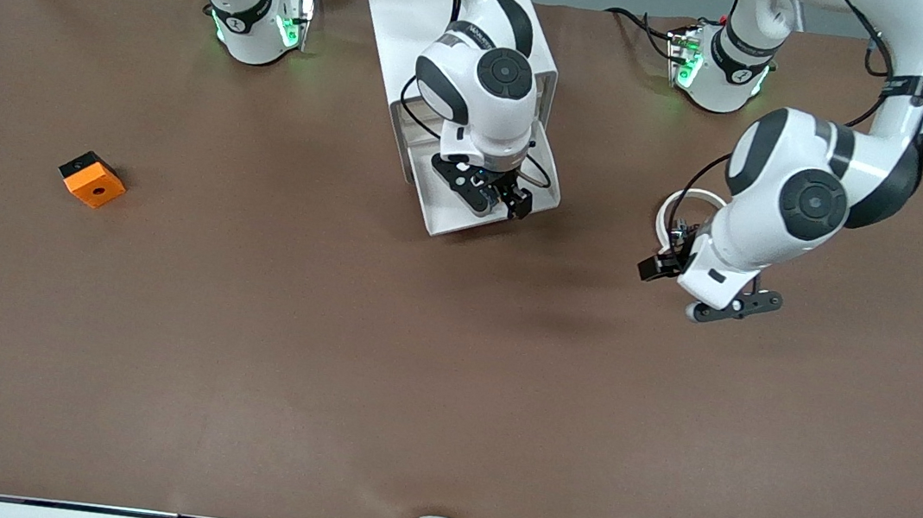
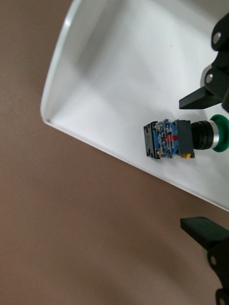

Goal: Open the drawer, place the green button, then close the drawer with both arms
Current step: 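Release the button and lift the right gripper while the left gripper reaches the drawer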

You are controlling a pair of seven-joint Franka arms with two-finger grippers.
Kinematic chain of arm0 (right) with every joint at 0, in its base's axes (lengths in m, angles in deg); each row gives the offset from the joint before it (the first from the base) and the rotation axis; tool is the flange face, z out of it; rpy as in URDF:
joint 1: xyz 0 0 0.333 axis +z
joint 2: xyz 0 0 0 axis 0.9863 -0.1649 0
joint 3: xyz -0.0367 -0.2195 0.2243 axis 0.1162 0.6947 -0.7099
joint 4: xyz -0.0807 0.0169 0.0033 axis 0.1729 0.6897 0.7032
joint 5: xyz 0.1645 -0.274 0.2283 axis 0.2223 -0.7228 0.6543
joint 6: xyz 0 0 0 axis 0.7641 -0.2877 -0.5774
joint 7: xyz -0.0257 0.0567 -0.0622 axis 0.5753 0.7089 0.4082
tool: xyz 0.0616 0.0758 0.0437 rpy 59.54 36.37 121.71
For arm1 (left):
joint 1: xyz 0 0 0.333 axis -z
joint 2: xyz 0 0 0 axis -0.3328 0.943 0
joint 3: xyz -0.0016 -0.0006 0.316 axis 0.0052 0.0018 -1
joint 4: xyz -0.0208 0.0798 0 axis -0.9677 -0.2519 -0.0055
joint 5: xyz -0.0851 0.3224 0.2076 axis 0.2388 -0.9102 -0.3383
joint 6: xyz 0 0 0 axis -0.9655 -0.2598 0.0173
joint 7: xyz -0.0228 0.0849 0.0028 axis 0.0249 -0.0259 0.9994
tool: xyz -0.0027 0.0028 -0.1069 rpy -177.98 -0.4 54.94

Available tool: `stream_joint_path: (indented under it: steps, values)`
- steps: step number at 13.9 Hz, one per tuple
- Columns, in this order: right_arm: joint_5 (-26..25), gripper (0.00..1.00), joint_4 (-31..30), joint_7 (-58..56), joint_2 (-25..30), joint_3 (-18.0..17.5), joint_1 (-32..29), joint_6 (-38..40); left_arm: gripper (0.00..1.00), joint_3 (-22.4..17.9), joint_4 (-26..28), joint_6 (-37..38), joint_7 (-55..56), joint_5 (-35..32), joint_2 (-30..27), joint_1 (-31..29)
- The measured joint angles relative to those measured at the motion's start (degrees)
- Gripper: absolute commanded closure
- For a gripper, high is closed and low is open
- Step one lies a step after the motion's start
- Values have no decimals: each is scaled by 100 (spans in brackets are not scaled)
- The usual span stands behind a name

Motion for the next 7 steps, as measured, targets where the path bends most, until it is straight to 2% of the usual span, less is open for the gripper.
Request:
stream_joint_path:
  steps: [3, 7]
  values:
    - [65, 0, 196, -1114, 93, 56, -413, 538, 0, 39, 52, -492, 531, -6, 334, 335]
    - [75, 0, 245, -3168, 427, 111, -1596, 1363, 0, 58, 59, -1150, 1032, -7, 840, 642]
